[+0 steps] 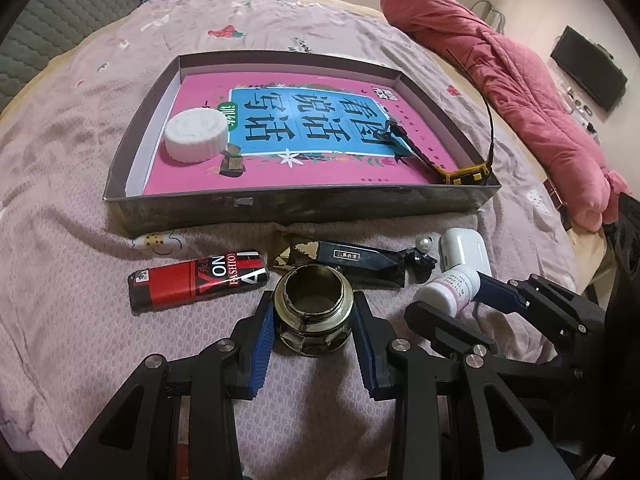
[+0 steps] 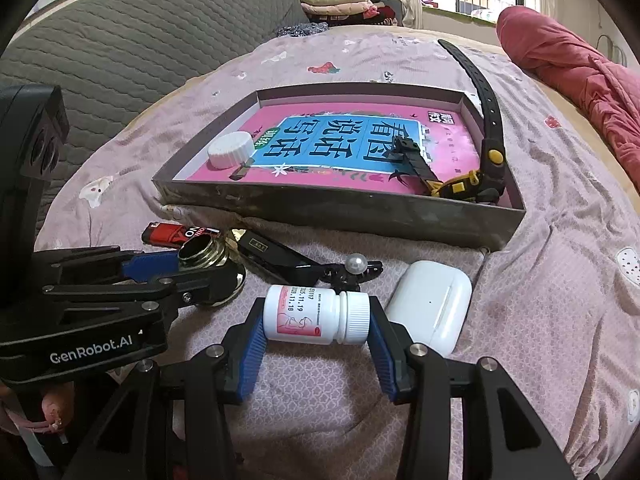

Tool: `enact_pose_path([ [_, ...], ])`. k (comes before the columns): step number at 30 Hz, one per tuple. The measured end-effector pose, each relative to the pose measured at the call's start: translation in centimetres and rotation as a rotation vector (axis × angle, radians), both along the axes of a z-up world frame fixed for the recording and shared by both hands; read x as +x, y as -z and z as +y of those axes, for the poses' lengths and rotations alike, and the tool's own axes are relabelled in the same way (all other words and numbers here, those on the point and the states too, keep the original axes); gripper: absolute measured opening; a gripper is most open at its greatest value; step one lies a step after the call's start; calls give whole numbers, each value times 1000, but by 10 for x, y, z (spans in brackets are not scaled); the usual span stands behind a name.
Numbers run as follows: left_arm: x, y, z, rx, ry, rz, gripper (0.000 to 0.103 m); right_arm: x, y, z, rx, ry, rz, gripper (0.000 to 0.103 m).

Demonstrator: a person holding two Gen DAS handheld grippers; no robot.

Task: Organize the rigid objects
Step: 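Lift the white pill bottle with the right gripper while the left gripper closes on the brass cup, then carry the pill bottle with the right gripper while the left carries the brass cup toward the tray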

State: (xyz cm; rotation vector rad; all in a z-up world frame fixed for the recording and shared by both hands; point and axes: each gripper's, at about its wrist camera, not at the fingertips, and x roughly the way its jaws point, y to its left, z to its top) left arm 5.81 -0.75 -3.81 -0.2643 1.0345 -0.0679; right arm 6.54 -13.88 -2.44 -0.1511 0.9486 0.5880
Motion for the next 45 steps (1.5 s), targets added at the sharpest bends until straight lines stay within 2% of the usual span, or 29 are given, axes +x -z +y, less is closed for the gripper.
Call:
enact_pose_path([
  [21, -20, -15, 3, 22, 8, -22, 37, -2, -13, -10, 17, 28, -35, 47],
  [45, -34, -45, 12, 45, -7, -111, 37, -18, -40, -8, 27, 24, -117, 47],
])
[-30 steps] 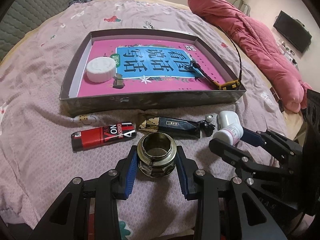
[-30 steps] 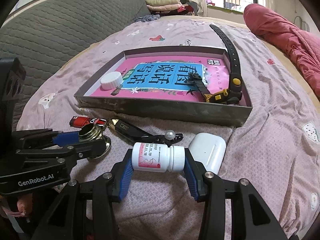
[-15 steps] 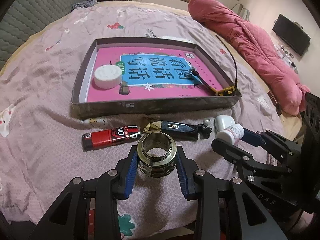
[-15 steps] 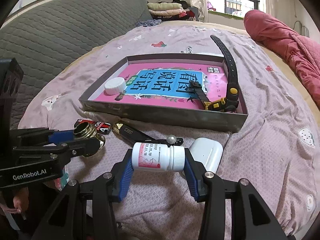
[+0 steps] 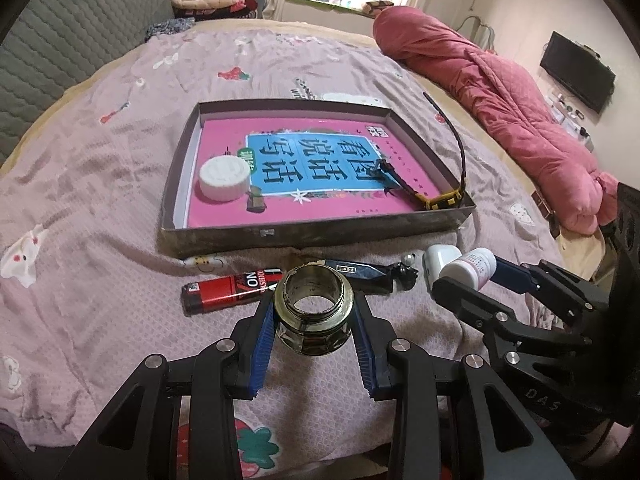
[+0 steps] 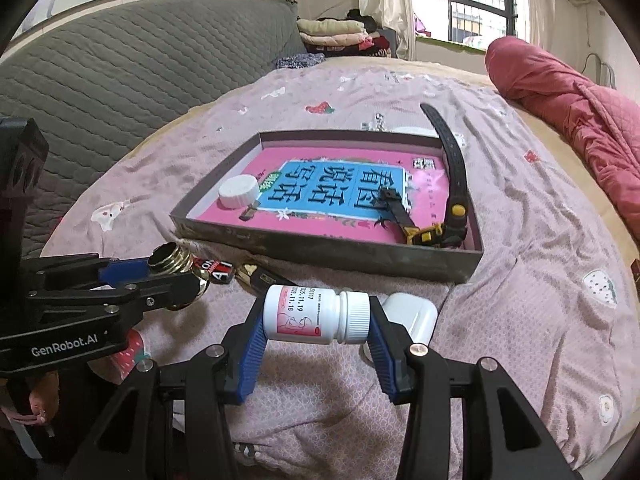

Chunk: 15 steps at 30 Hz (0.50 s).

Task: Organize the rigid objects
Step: 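Carry the pill bottle with the right gripper while the left carries the brass cup toward the tray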

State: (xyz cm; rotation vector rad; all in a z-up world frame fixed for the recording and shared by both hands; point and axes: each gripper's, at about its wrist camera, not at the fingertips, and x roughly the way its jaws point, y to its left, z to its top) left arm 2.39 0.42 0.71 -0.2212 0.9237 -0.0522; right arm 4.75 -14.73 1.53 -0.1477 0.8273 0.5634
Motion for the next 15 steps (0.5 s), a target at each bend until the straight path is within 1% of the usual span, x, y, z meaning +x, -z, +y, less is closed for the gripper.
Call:
enact_pose_path([
  [8, -4, -8, 2, 19, -16, -31, 37, -1, -11, 4, 16, -1, -23, 47],
  [15, -6, -13, 9, 10, -32, -56, 37, 0, -19, 3, 35, 8, -37, 47],
])
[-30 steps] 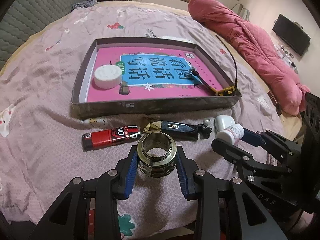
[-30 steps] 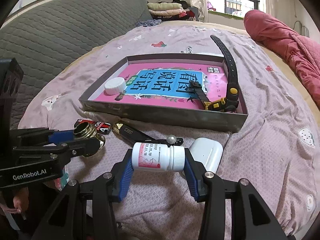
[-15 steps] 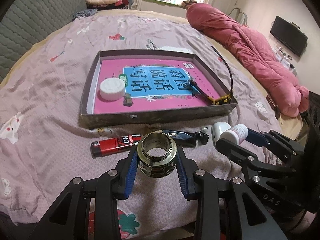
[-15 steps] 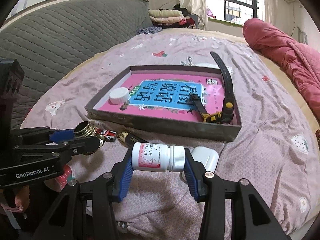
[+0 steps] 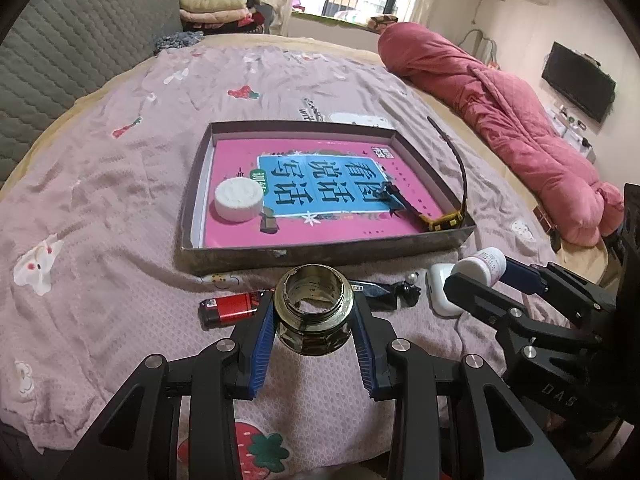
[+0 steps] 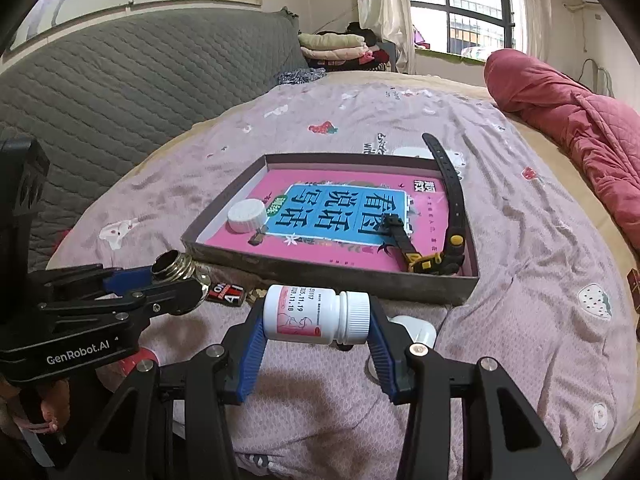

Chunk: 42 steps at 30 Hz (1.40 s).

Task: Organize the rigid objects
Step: 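Carry the pill bottle with the right gripper while the left carries the brass cup toward the tray, then lower the pill bottle into the tray by the watch while the left lowers the cup by the cap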

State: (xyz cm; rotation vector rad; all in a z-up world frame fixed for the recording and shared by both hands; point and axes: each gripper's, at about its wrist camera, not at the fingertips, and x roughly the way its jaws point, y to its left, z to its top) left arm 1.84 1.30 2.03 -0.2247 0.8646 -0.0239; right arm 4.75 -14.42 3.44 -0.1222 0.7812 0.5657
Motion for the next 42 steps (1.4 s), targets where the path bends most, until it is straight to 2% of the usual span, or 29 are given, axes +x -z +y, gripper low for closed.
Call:
enact_pose_path([
  [26, 15, -10, 3, 18, -45, -22, 37, 13, -17, -3, 38, 33, -64, 47],
  [35, 41, -6, 12, 24, -84, -8, 37, 22, -10, 1, 12, 49, -63, 47],
  [42, 58, 1, 28, -8, -126, 14, 37, 32, -3, 1, -6, 75, -51, 47],
])
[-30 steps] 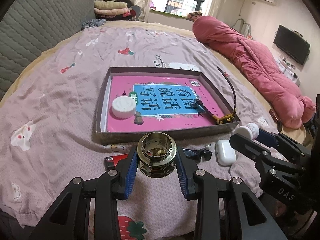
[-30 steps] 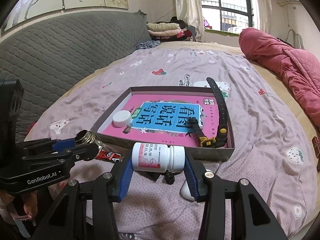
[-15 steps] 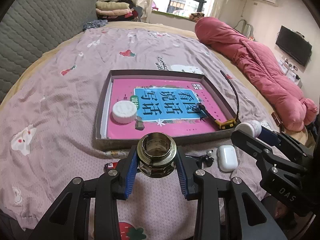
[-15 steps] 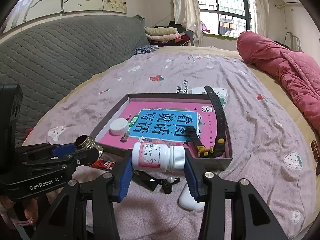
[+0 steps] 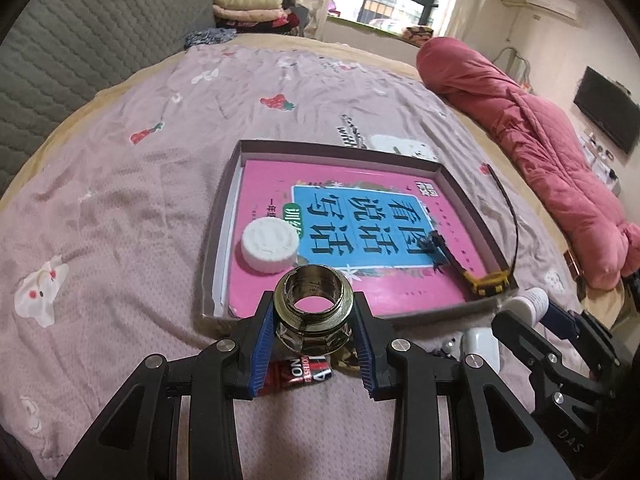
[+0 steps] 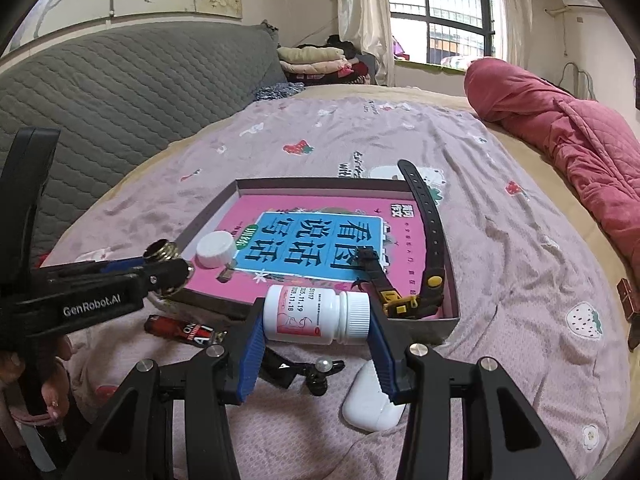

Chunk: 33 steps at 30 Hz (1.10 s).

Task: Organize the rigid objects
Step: 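Lower the pill bottle into the tray by the watch while the left lowers the cup by the cap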

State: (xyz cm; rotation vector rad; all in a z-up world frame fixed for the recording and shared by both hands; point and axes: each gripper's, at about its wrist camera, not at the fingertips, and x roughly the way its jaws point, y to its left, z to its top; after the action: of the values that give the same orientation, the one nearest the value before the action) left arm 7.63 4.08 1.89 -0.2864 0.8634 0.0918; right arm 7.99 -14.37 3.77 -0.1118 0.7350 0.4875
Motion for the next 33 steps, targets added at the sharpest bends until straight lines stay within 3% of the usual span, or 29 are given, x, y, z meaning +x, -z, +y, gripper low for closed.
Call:
enact_pose_path([
  [24, 35, 37, 22, -16, -50, 47, 37, 37, 18, 4, -11, 53, 14, 47],
  [33, 38, 45, 16, 40, -36, 44, 37, 46, 23, 5, -23, 62, 16, 47],
])
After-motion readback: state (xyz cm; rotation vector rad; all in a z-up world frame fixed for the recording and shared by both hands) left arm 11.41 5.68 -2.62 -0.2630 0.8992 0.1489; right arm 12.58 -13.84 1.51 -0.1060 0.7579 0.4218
